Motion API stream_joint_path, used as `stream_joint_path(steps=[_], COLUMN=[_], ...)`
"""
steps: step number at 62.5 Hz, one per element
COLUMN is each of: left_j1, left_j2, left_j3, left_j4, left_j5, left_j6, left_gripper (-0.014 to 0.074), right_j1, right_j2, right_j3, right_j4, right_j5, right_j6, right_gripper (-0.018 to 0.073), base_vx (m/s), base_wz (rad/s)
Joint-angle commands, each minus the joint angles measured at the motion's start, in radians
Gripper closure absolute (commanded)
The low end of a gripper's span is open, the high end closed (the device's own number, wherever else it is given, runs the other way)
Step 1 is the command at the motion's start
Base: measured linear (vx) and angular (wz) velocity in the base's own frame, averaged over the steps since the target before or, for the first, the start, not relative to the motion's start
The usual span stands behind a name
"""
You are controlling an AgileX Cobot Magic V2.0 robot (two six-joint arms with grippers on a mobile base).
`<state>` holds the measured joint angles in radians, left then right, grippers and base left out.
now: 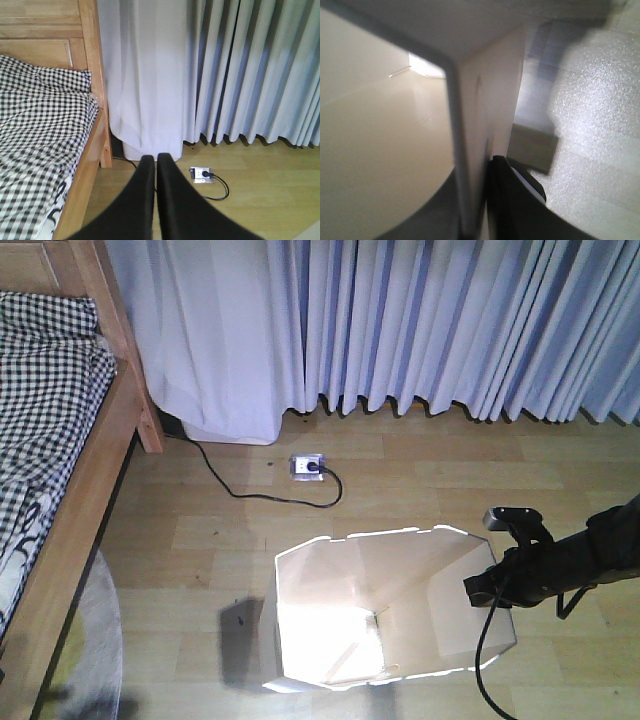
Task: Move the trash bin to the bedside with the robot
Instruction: 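Drag the bin up to the bed end beside the curtains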
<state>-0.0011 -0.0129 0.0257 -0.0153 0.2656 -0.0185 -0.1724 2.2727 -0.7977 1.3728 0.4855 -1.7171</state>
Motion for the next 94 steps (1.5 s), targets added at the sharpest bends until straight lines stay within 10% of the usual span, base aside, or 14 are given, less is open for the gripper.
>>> stream_joint_path(steps=[1,94], left_j1=[-0.002,-0.002], left_j2=[-0.014,-0.014], left_j3=[0.019,0.019], left_j4=[-0.004,-0.004], left_j5=[-0.069,-0.069], left_j6=[-0.004,-0.004], left_gripper=[0.0603,0.0603], right_j1=[-0.002,-0.002], right_j2=[-0.072,-0.072], right_j3=[-0.008,-0.008], right_j4=[0.041,0.041], right_j5=[0.214,0.214], right_j6=[0.002,0.002], right_gripper=[0.0564,0.0564], base_vx=[0.19,0.17], base_wz=[-0.03,0.02])
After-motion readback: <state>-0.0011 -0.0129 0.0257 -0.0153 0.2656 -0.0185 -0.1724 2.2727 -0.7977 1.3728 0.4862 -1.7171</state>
